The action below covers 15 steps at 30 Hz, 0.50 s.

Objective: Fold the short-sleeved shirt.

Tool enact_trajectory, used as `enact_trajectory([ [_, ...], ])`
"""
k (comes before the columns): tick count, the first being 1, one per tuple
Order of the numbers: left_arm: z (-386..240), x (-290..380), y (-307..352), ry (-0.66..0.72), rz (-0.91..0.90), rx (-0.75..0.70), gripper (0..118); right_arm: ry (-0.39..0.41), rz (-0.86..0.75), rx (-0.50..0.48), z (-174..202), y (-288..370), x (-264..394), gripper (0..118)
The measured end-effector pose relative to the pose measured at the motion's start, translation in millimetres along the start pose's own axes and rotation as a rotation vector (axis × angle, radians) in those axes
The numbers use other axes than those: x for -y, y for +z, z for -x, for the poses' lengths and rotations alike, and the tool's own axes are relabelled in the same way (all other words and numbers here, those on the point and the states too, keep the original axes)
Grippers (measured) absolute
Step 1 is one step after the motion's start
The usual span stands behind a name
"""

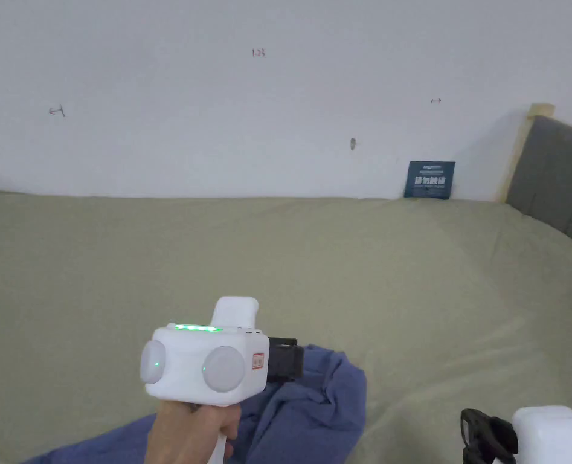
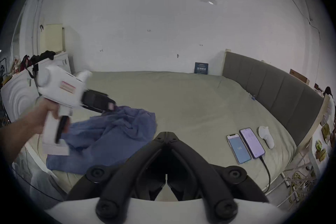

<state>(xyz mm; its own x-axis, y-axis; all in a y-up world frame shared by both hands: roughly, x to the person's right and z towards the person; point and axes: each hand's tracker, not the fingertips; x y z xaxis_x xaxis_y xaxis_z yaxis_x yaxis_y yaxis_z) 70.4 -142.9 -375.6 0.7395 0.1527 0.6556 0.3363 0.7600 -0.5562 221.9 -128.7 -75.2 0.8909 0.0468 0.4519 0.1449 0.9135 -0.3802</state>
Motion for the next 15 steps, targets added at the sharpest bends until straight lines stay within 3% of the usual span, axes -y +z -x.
enact_trajectory([
  [3,20,7,93,-0.035,-0.183,-0.094,107,-0.004,-0.048,-0.033,11,9,-8,1],
  [7,45,41,201,-0.009,-0.403,-0.270,66,0.009,-0.122,-0.061,29,23,-17,2],
  [9,54,60,235,0.003,-0.430,-0.348,60,0.000,-0.144,-0.075,36,32,-20,1],
  [11,60,85,259,-0.014,-0.473,-0.433,0,-0.005,-0.176,-0.086,42,39,-20,2],
  [15,52,120,295,0.000,-0.523,-0.521,0,-0.003,-0.201,-0.090,52,50,-19,1],
])
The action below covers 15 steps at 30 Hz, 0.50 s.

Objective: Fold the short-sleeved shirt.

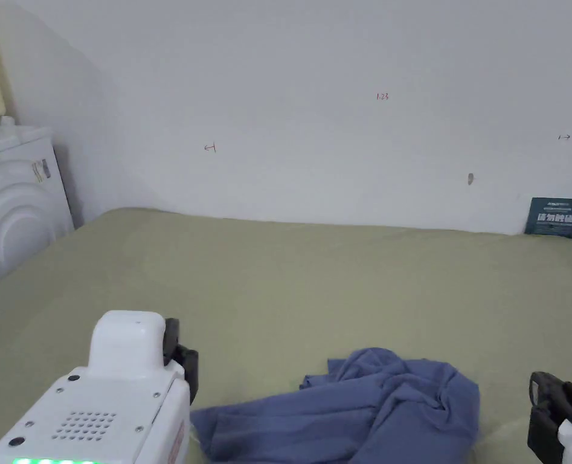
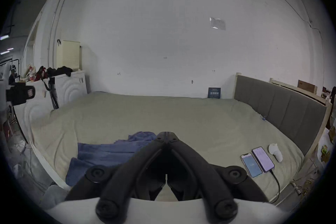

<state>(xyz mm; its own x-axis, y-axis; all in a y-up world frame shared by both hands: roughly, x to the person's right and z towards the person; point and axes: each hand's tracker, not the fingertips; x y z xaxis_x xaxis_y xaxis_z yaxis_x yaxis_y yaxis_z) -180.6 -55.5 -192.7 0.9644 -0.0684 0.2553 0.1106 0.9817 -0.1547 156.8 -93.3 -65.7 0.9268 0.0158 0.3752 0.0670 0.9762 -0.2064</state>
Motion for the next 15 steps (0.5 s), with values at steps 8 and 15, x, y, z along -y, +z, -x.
enact_trajectory([
  [8,30,15,-25,0.028,0.104,0.030,0,0.031,0.004,-0.003,8,0,2,1],
  [15,39,61,-125,0.088,0.402,0.108,0,0.009,0.063,-0.008,5,-26,16,1],
])
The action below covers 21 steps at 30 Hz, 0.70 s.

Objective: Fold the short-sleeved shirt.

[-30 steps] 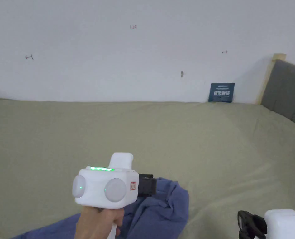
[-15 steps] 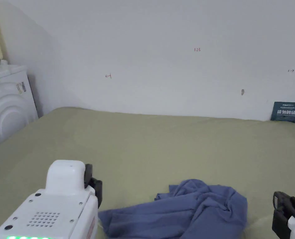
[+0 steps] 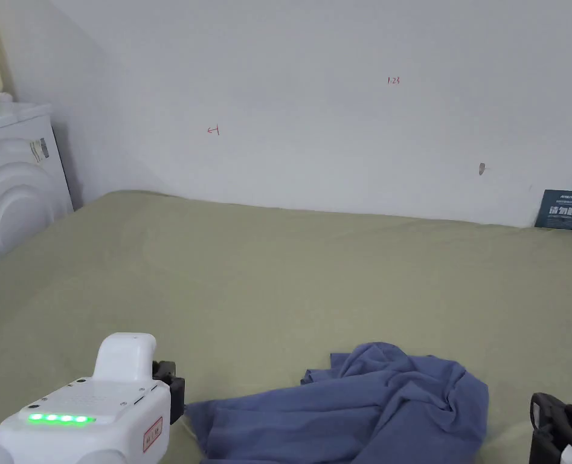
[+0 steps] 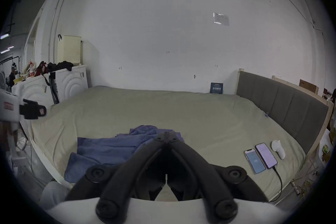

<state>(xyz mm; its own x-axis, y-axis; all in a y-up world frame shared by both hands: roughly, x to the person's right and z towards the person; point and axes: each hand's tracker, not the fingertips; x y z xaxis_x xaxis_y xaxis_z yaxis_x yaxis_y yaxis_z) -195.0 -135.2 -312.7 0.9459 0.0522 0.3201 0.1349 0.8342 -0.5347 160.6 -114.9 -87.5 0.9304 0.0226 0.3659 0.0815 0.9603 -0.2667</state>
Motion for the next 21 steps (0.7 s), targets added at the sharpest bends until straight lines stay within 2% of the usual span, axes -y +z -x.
enact_trajectory([
  [4,16,6,-91,-0.003,0.220,0.011,0,-0.001,0.066,-0.004,-1,-26,10,1],
  [5,20,8,-111,0.016,0.249,0.007,8,0.001,0.083,-0.007,-1,-33,13,1],
  [7,25,9,-146,0.041,0.296,-0.021,74,0.008,0.110,-0.002,-1,-45,19,1],
  [8,26,9,-166,0.037,0.348,-0.039,88,0.012,0.123,-0.002,-1,-50,21,2],
  [9,26,11,-182,0.018,0.399,-0.044,88,0.012,0.131,-0.006,-1,-54,23,2],
  [10,26,15,-197,0.014,0.423,-0.043,118,0.012,0.144,-0.009,0,-59,25,1],
  [15,12,27,-224,-0.059,0.510,-0.062,115,0.019,0.198,-0.011,-3,-78,35,1],
  [18,3,32,-217,-0.078,0.478,-0.073,101,0.008,0.228,-0.019,-7,-88,40,1],
  [20,3,25,-207,-0.031,0.466,0.009,61,0.003,0.239,-0.020,-9,-92,42,2],
  [21,2,22,-203,-0.047,0.444,-0.024,22,0.002,0.244,-0.018,-11,-94,43,2],
])
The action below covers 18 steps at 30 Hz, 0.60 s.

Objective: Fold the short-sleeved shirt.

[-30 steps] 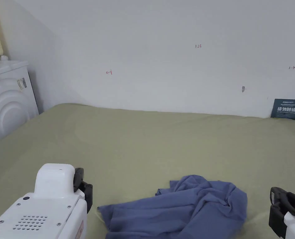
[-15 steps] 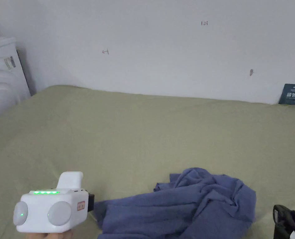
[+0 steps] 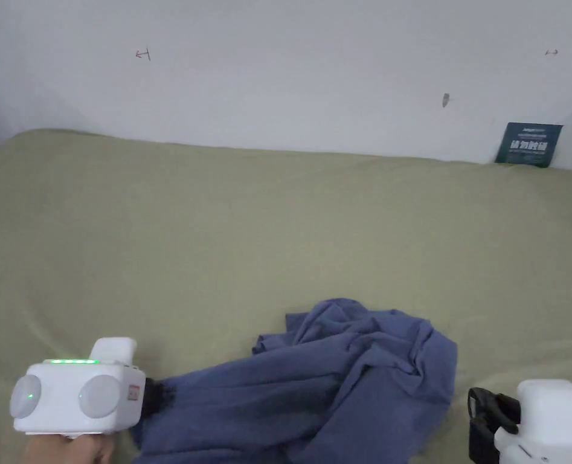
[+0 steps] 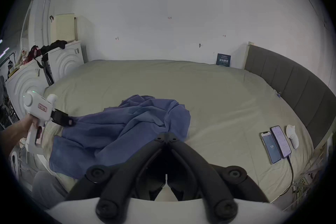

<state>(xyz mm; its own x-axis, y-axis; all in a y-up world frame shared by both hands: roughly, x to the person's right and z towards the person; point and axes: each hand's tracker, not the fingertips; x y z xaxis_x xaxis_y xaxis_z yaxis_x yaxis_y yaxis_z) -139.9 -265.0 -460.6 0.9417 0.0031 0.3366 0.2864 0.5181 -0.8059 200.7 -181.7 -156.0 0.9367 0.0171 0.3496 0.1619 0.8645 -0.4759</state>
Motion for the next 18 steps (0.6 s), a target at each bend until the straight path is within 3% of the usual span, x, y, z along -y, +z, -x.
enact_trajectory([
  [1,1,-2,2,-0.027,-0.019,-0.001,0,-0.001,0.003,0.004,-2,-2,0,2],
  [6,-2,14,5,-0.007,-0.008,0.043,0,-0.026,0.031,0.029,-24,-15,-3,2],
  [10,-5,11,12,-0.001,-0.008,0.065,0,0.003,0.095,0.067,-52,-63,-19,2],
  [13,-1,7,7,-0.004,-0.002,0.078,0,-0.040,0.181,-0.006,-73,-111,-29,6],
  [14,-1,8,8,-0.001,-0.001,0.083,0,-0.050,0.219,-0.058,-78,-128,-31,33],
  [15,2,6,4,0.004,0.001,0.087,0,-0.046,0.258,-0.083,-82,-143,-31,83],
  [16,3,6,4,0.005,0.002,0.091,0,-0.044,0.295,-0.129,-85,-161,-30,118],
  [17,3,6,3,0.006,0.004,0.095,0,-0.047,0.378,-0.160,-86,-179,-25,118],
  [18,3,6,3,0.007,0.006,0.097,0,-0.041,0.317,-0.115,-89,-180,-27,118],
])
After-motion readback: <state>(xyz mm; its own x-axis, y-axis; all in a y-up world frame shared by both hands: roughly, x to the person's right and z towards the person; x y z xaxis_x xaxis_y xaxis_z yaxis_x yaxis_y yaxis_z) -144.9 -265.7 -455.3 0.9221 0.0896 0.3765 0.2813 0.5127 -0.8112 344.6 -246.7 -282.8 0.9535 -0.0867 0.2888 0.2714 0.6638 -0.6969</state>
